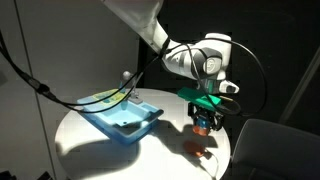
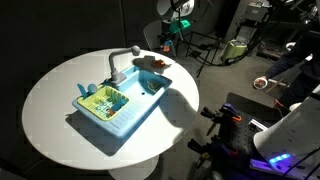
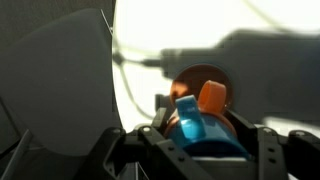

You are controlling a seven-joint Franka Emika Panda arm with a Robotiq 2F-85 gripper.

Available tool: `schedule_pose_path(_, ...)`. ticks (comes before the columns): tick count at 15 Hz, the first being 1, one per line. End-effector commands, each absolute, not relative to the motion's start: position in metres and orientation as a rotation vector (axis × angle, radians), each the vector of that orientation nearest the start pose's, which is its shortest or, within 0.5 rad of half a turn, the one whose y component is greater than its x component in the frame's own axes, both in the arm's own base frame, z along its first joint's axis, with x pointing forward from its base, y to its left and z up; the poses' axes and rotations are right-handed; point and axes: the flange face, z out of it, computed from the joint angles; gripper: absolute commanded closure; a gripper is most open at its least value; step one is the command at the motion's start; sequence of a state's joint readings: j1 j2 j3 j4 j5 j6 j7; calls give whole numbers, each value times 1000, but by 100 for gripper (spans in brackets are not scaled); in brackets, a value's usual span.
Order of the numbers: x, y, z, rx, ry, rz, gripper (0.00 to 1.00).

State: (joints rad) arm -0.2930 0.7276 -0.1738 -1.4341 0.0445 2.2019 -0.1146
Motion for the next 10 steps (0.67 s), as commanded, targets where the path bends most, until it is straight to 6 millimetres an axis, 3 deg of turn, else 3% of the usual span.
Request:
schedule_pose_path(1, 674, -314, 257, -3193, 485, -15, 64)
schedule_pose_path(10, 680, -317, 209, -3191, 446, 28, 64)
